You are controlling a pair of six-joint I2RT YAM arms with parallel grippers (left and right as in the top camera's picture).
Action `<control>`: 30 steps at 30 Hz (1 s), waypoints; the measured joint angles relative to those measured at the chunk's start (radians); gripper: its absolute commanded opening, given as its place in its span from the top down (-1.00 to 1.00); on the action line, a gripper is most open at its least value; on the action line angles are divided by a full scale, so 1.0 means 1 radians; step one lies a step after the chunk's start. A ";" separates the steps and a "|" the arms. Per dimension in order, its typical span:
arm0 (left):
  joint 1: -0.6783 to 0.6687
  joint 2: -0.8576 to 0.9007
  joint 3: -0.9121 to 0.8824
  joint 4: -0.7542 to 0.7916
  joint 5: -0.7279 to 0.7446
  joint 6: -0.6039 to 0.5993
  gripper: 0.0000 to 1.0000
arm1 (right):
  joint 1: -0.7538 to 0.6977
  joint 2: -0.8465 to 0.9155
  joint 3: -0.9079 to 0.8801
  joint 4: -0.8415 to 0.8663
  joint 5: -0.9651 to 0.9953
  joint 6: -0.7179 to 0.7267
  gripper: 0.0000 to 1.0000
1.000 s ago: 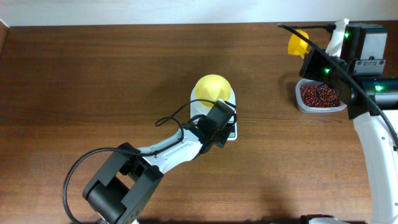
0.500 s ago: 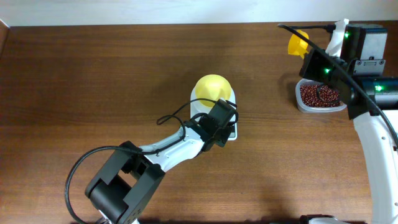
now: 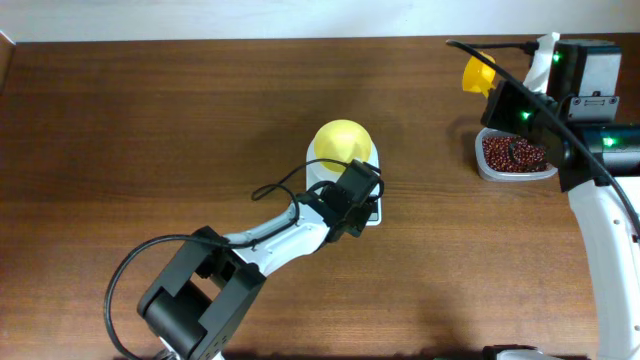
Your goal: Scoop item into bowl and weigh 50g on scale
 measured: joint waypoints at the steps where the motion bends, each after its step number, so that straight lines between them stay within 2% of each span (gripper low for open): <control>1: -0.001 0.001 0.006 -0.016 -0.001 0.000 1.00 | 0.000 0.000 0.000 0.000 0.000 0.000 0.92; 5: 0.003 -0.008 0.098 -0.216 0.005 0.001 1.00 | 0.000 0.000 0.000 -0.023 0.000 0.000 0.92; 7: 0.011 -0.116 0.184 -0.244 0.055 0.003 1.00 | 0.000 0.000 0.000 -0.046 0.000 0.000 0.92; 9: 0.039 -0.306 0.286 -0.235 0.106 0.003 0.99 | 0.000 0.000 0.000 -0.051 0.000 -0.011 0.92; 12: 0.218 -0.524 0.335 -0.249 0.130 0.003 0.98 | 0.000 -0.001 0.000 -0.053 0.000 -0.053 0.92; 14: 0.383 -0.570 0.334 -0.292 0.101 0.003 0.94 | 0.000 -0.004 0.000 -0.052 -0.009 -0.064 0.92; 15: 0.440 -0.576 0.334 -0.297 0.091 0.003 0.99 | 0.000 -0.005 0.000 -0.052 -0.026 -0.068 0.92; 17: 0.498 -0.576 0.334 -0.298 0.087 0.004 1.00 | 0.000 -0.006 0.000 -0.051 -0.057 -0.070 0.92; 20: 0.502 -0.576 0.334 -0.285 0.087 0.004 0.95 | 0.000 -0.006 0.000 -0.033 -0.063 0.019 0.92; 21: 0.502 -0.576 0.334 -0.285 0.087 0.003 0.90 | 0.000 -0.006 0.000 -0.032 -0.069 0.043 0.92; 22: 0.502 -0.576 0.334 -0.285 0.087 0.004 0.70 | 0.000 -0.006 0.000 -0.032 -0.077 0.053 0.92; 23: 0.502 -0.576 0.334 -0.286 0.087 0.003 0.59 | 0.000 -0.006 0.000 -0.029 -0.101 0.065 0.92; 24: 0.502 -0.576 0.334 -0.290 0.087 0.004 0.55 | 0.000 -0.006 0.000 -0.029 -0.108 0.066 0.92; 25: 0.502 -0.576 0.334 -0.292 0.087 0.005 0.08 | 0.000 -0.006 0.000 -0.006 -0.115 0.068 0.92; 27: 0.502 -0.576 0.334 -0.297 0.087 0.009 -0.03 | 0.000 -0.006 0.000 0.052 -0.122 0.072 0.92; 30: 0.502 -0.576 0.334 -0.319 0.087 0.009 -0.44 | 0.000 -0.008 0.000 0.095 -0.125 0.073 0.92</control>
